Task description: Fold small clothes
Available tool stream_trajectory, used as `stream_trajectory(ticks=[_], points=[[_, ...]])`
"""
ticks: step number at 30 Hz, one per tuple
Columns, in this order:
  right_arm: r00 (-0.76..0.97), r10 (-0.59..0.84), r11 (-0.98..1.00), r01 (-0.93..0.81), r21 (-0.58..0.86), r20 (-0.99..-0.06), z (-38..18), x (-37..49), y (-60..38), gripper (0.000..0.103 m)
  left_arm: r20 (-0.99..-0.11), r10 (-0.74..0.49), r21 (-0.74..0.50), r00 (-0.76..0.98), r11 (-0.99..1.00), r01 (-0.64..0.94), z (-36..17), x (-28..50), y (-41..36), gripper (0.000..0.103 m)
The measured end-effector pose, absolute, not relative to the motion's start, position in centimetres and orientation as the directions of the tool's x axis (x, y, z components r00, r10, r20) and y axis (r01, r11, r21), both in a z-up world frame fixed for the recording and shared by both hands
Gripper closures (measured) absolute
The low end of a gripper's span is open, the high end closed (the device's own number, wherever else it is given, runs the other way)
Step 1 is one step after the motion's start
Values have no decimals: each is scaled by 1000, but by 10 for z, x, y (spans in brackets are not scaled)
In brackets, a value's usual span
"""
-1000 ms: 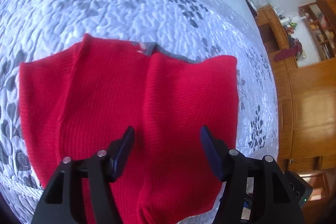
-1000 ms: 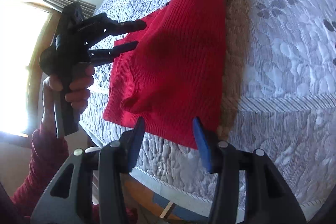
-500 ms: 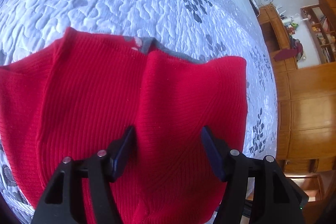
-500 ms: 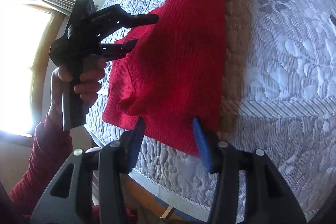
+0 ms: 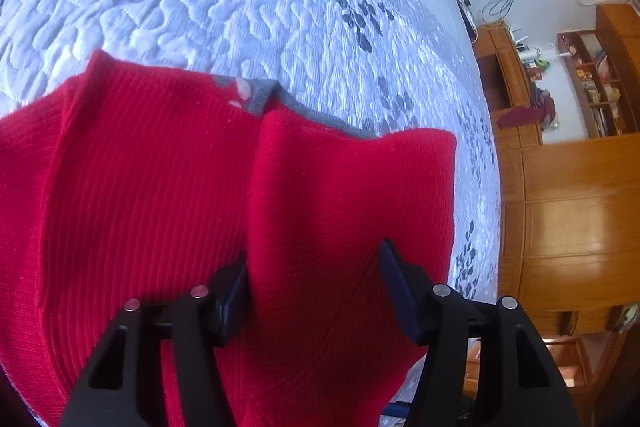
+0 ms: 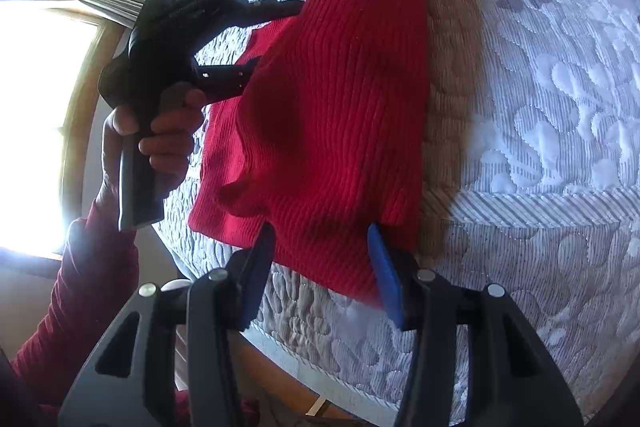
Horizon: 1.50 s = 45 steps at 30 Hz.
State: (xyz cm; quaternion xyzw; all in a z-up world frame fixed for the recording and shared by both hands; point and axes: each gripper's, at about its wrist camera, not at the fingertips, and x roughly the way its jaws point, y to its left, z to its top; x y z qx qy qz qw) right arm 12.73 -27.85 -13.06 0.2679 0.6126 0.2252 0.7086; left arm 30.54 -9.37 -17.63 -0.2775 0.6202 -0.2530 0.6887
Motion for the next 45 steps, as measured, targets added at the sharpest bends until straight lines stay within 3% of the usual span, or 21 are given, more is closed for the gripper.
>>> stream_trajectory(ticks=[1, 2, 5, 12, 15, 21, 24, 27, 31, 41, 42, 45], points=[[148, 649, 753, 14, 658, -746, -131, 127, -279, 55, -719, -687, -690, 105, 724, 17, -175, 305, -95, 47], [149, 652, 750, 18, 661, -744, -132, 128, -278, 55, -730, -674, -675, 112, 737, 39, -174, 303, -97, 70], [155, 651, 751, 12, 660, -743, -128, 126, -279, 55, -722, -677, -681, 145, 732, 24, -176, 298, -89, 95], [169, 658, 747, -25, 664, -734, -113, 122, -279, 53, -571, -751, -781, 332, 622, 65, -127, 267, -48, 96], [164, 679, 732, -82, 676, -715, -103, 123, -262, 48, -591, -727, -753, 351, 653, 83, -109, 267, -31, 96], [144, 609, 790, -197, 580, -780, -92, 121, -218, 42, -699, -681, -692, 219, 721, 34, -148, 296, -43, 94], [71, 636, 763, -208, 612, -768, -92, 116, -197, 40, -692, -697, -705, 187, 708, 31, -165, 298, -51, 91], [48, 576, 800, -236, 551, -816, -96, 110, -176, 44, -667, -722, -733, 184, 680, 10, -173, 299, -50, 78], [163, 372, 883, -366, 294, -914, -90, 104, -146, 43, -664, -732, -740, 153, 672, 5, -177, 302, -50, 68], [167, 287, 868, -463, 182, -943, -112, 133, -118, 38, -716, -693, -688, 88, 721, 80, -174, 321, -78, 44], [170, 269, 870, -465, 163, -948, -115, 134, -115, 42, -717, -692, -687, 82, 721, 83, -174, 322, -80, 42], [184, 226, 883, -452, 122, -956, -124, 140, -120, 80, -722, -688, -682, 78, 726, 91, -174, 327, -86, 41]])
